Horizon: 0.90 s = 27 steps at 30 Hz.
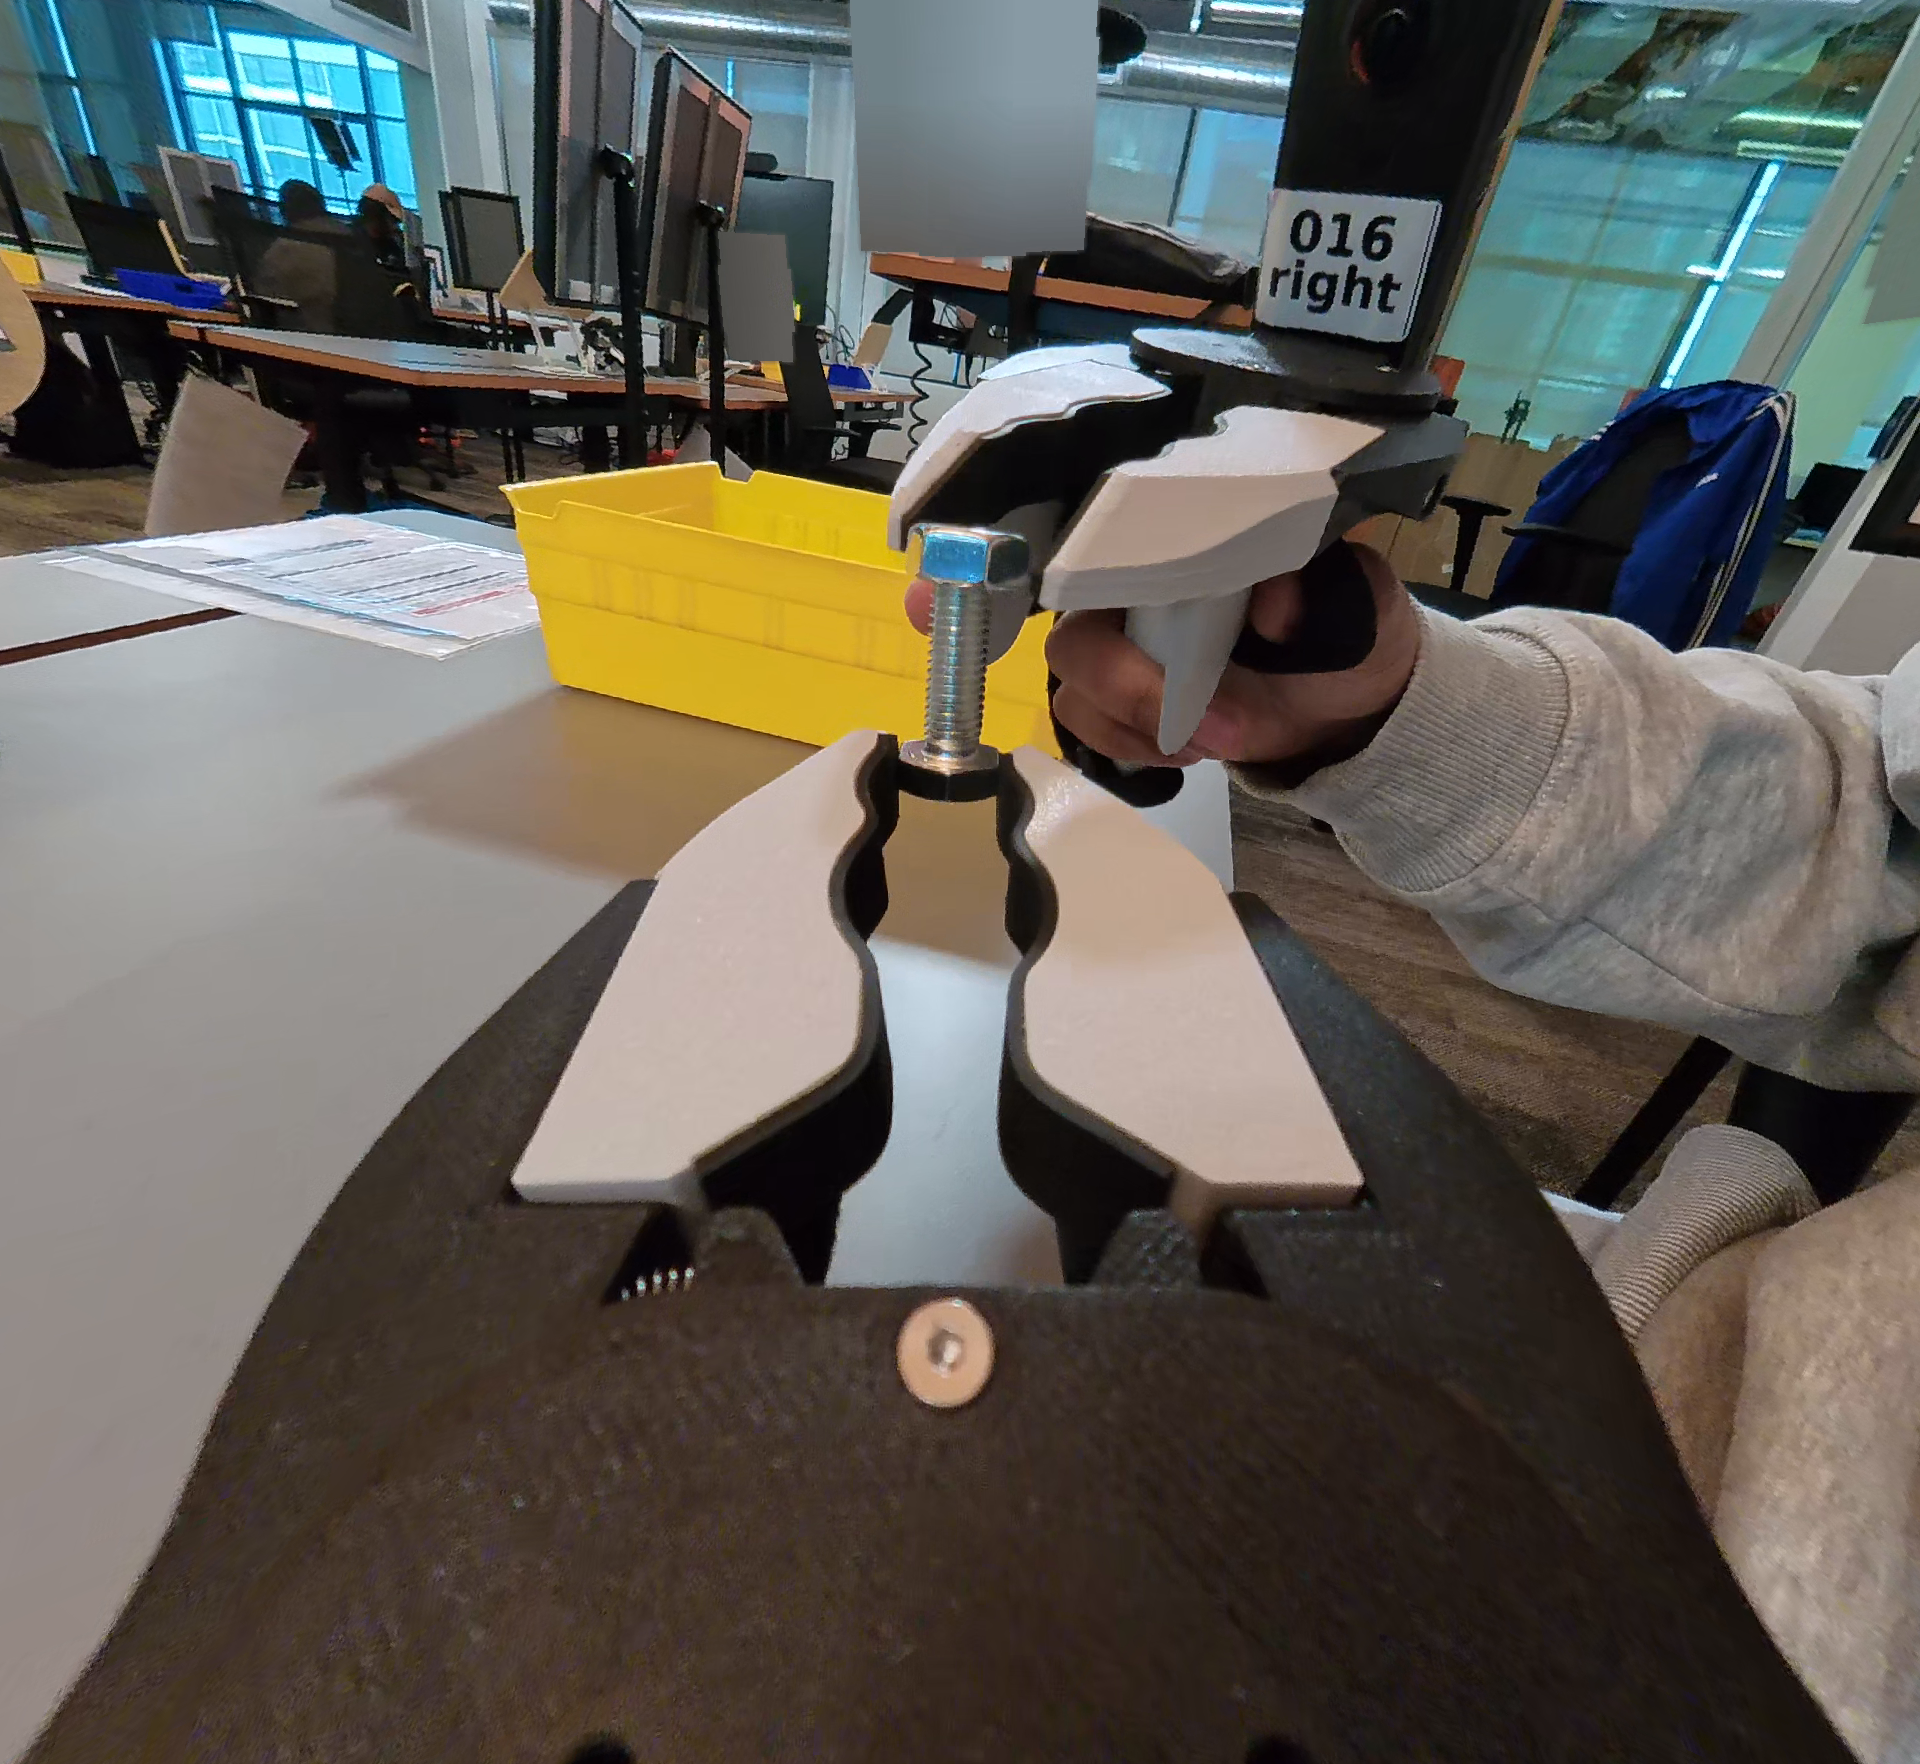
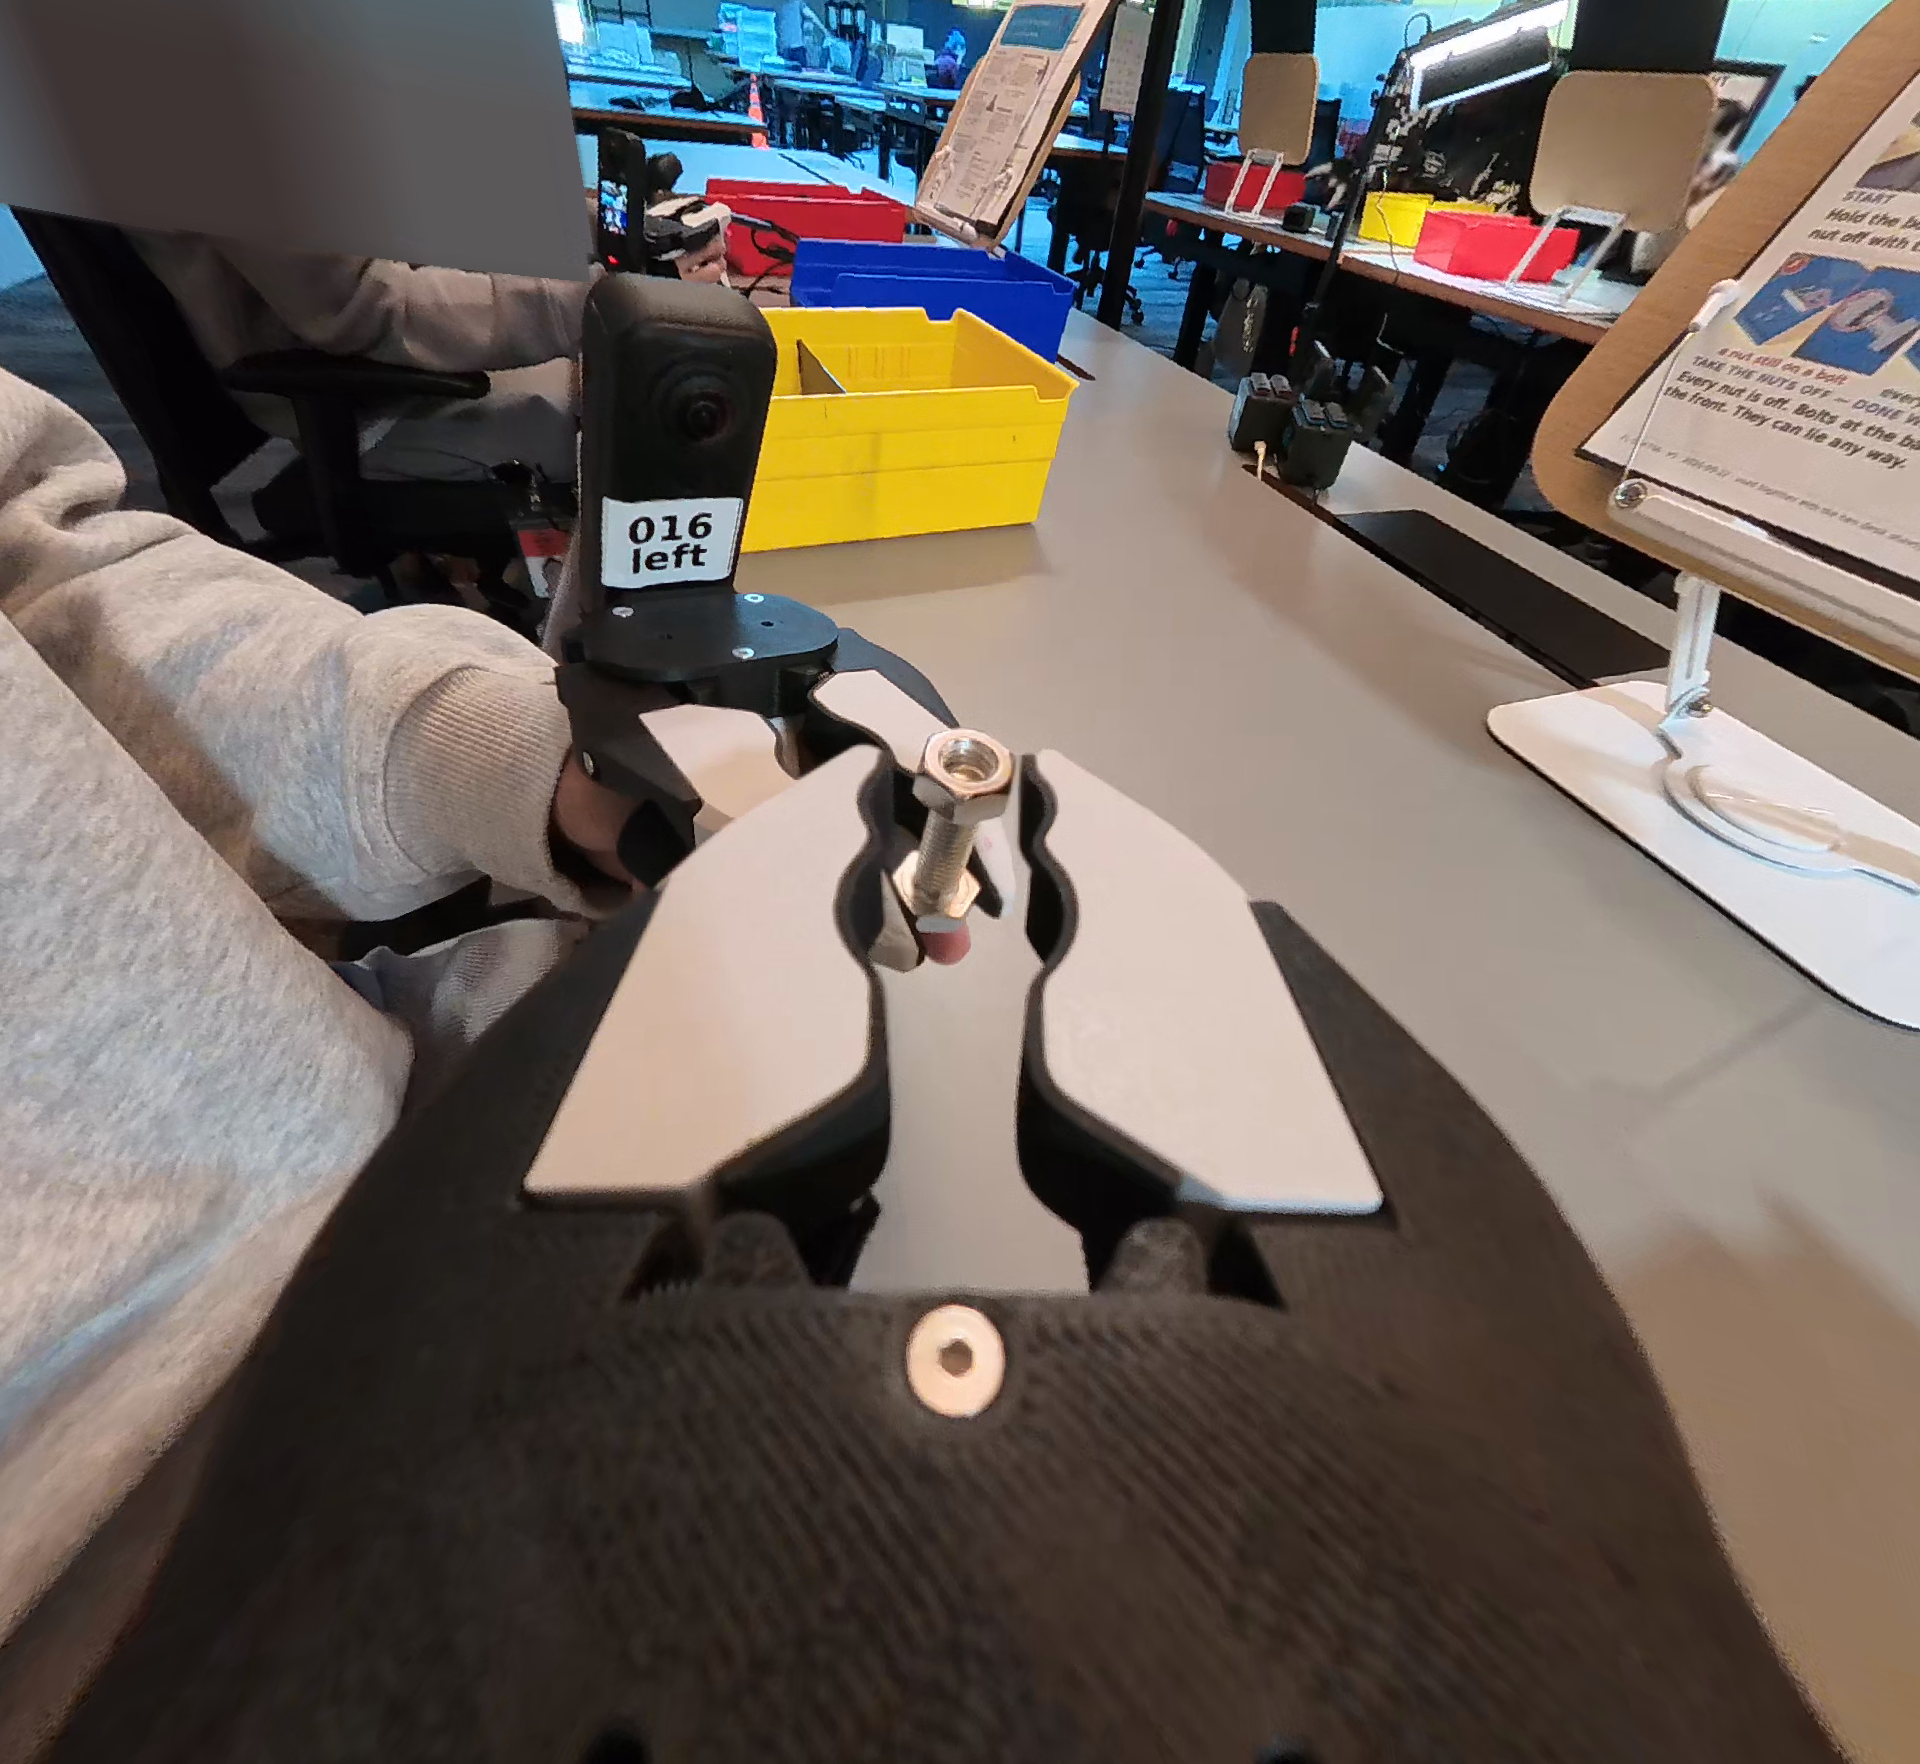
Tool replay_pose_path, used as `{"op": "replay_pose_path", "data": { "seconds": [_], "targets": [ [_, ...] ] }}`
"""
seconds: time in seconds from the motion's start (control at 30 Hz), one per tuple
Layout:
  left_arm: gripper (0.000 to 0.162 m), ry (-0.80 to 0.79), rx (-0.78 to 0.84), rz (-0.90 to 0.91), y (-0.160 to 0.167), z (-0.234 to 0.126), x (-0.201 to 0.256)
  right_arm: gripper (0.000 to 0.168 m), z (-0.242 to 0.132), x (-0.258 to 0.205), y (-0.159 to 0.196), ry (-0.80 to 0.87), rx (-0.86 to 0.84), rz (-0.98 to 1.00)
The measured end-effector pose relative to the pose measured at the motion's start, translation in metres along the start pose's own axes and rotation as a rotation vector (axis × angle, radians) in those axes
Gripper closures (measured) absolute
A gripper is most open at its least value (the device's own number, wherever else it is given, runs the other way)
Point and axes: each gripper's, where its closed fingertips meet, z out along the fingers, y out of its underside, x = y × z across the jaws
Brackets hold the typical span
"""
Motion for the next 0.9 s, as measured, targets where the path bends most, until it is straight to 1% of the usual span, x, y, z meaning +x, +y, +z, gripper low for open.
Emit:
{"op": "replay_pose_path", "data": {
  "seconds": [0.2, 0.4, 0.57, 0.7, 0.9],
  "targets": [
    [0.144, 0.001, 0.020, -0.020, -0.0031, -0.0013, -0.0012, 0.140, -0.0008, 0.0002, -0.0011, -0.037, 0.044, 0.078],
    [0.144, -0.011, 0.045, -0.064, -0.0068, -0.0040, -0.0072, 0.149, -0.0049, -0.0009, -0.0048, -0.060, 0.071, 0.088],
    [0.144, 0.002, 0.039, -0.053, -0.0058, -0.0029, -0.0038, 0.143, -0.0033, 0.0029, -0.0037, -0.034, 0.075, 0.096],
    [0.144, 0.005, 0.033, -0.049, -0.0048, -0.0023, -0.0030, 0.142, -0.0004, -0.0019, -0.0029, -0.047, 0.067, 0.084],
    [0.144, -0.004, 0.034, -0.052, -0.0050, -0.0028, -0.0048, 0.150, -0.0049, 0.0010, -0.0054, -0.042, 0.085, 0.090]
  ]
}}
